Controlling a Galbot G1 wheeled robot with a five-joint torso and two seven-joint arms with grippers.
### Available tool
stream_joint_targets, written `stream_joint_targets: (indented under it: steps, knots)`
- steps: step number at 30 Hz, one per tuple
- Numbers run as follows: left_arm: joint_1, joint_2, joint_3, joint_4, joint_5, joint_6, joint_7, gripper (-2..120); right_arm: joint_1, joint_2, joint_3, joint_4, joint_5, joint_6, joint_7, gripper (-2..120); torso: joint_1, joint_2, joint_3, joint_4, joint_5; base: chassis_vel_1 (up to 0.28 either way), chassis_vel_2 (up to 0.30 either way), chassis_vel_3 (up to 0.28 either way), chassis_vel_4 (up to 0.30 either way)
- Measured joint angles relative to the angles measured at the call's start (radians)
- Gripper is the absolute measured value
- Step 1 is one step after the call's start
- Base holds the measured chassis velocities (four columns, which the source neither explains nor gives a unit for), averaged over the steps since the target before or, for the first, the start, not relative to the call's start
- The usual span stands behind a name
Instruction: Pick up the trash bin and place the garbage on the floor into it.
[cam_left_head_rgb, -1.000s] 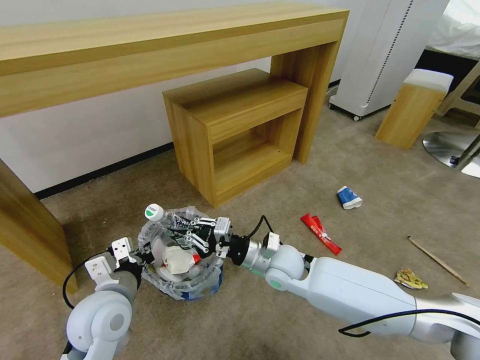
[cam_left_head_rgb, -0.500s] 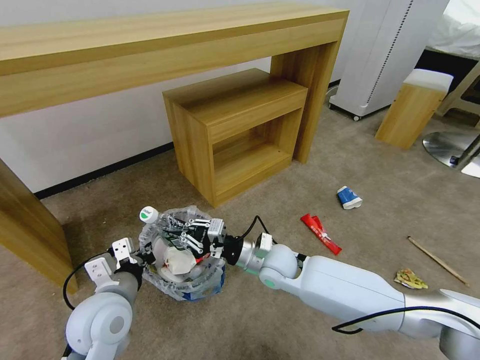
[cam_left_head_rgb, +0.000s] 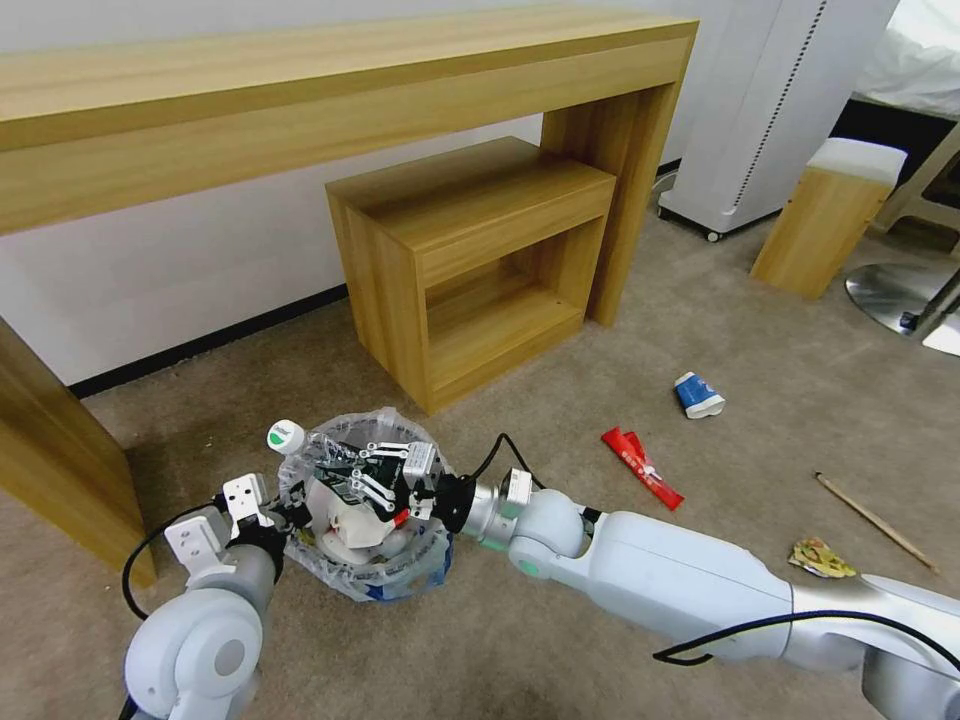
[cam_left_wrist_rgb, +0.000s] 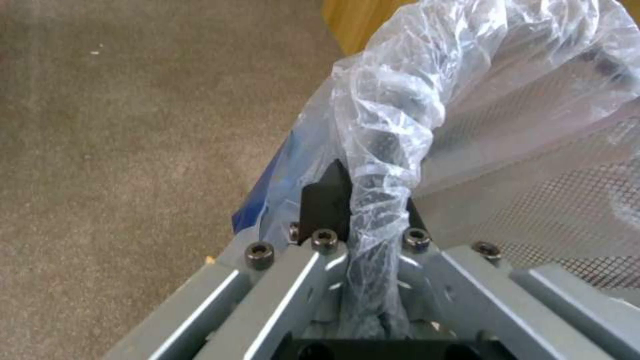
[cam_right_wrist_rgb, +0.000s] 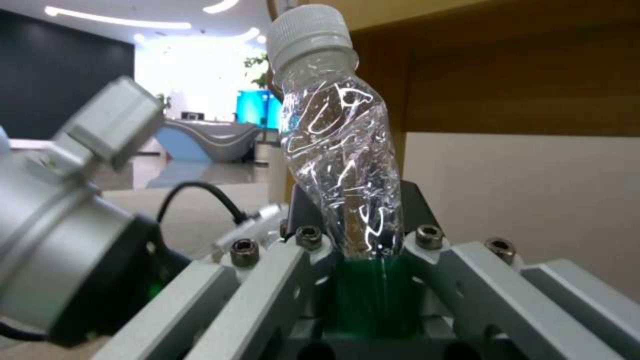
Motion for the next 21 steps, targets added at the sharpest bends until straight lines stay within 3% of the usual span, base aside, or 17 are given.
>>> stream_joint_targets:
  steps: [7,13,15,19,21]
  knots:
    - [0.008,0.004,-0.007,-0.026,-0.010,0.001,0.000,1,-0.008,0.003,0.006,-0.014,-0.007,0.000,-0.006,23,0.000,0.000,0.000,0.0000,0.0001,0.000,0.000,0.000,0.000]
    - [0.012,0.004,-0.012,-0.036,-0.015,0.001,0.000,1,-0.015,0.002,0.014,-0.013,-0.011,0.000,-0.012,52,0.000,0.000,0.000,0.0000,0.0001,0.000,0.000,0.000,0.000]
    - [0.012,0.004,-0.013,-0.036,-0.015,0.001,0.000,1,-0.016,0.001,0.015,-0.013,-0.013,0.001,-0.013,54,0.000,0.000,0.000,0.0000,0.0000,0.000,0.000,0.000,0.000]
    - [0.012,0.004,-0.014,-0.037,-0.015,0.001,0.000,1,-0.022,-0.012,0.024,-0.011,-0.016,0.004,-0.019,75,0.000,0.000,0.000,0.0000,0.0000,0.000,0.000,0.000,0.000]
    - [0.013,0.004,-0.014,-0.038,-0.015,0.001,-0.001,1,-0.023,-0.014,0.026,-0.011,-0.017,0.004,-0.020,78,0.000,0.000,0.000,-0.0001,0.0000,0.000,0.000,0.000,0.000]
